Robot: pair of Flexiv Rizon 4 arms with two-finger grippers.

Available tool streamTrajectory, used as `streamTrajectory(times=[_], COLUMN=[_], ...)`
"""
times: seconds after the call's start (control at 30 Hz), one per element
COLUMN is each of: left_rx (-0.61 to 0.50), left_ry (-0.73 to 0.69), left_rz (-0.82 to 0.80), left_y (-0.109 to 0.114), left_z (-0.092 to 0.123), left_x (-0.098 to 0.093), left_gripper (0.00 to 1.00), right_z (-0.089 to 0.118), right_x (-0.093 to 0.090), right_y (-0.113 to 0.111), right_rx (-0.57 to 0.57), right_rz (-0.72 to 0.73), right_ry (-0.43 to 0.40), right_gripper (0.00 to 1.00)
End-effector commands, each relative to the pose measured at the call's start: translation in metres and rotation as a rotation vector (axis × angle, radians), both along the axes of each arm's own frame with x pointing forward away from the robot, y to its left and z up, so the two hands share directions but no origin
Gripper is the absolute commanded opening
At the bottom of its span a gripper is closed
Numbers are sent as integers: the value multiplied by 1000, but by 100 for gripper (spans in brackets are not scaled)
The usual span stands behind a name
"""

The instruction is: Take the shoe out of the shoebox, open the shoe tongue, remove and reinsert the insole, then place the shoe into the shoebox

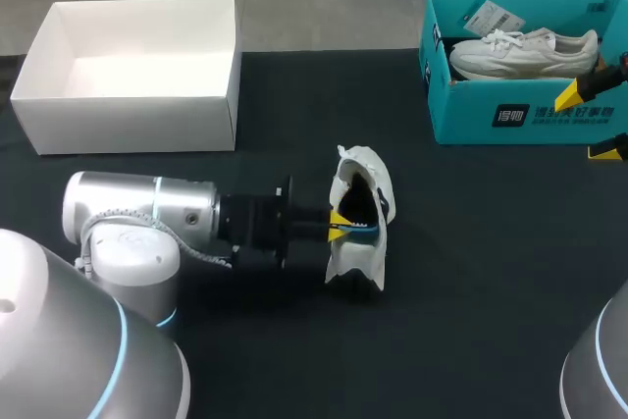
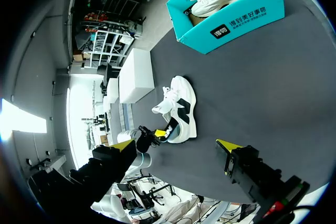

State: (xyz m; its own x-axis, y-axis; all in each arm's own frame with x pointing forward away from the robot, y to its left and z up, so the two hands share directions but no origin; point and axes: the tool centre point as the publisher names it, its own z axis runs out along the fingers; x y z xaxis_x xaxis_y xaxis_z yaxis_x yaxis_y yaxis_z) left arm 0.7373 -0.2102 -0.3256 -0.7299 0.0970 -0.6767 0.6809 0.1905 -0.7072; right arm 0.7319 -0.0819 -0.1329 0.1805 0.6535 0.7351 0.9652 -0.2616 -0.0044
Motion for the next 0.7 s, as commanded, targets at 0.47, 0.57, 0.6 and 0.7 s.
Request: streamTrajectory(times=[0.47, 0.57, 0.6, 0.7], left_rx=[12, 28, 30, 41], left_ry=[-47, -49, -49, -43], left_rz=[62, 71, 72, 72], left_y=[-15, -15, -15, -12], left_z=[-12, -16, -18, -21], left_x=[30, 33, 34, 32], left_gripper=[0, 0, 0, 0], right_z=[-1, -1, -1, -1], right_x=[0, 0, 0, 0], right_y=[0, 0, 0, 0], right_rx=[-1, -1, -1, -1], right_rz=[-1, -1, -1, -1], right_ry=[1, 1, 1, 1], right_gripper=[100, 100, 100, 100])
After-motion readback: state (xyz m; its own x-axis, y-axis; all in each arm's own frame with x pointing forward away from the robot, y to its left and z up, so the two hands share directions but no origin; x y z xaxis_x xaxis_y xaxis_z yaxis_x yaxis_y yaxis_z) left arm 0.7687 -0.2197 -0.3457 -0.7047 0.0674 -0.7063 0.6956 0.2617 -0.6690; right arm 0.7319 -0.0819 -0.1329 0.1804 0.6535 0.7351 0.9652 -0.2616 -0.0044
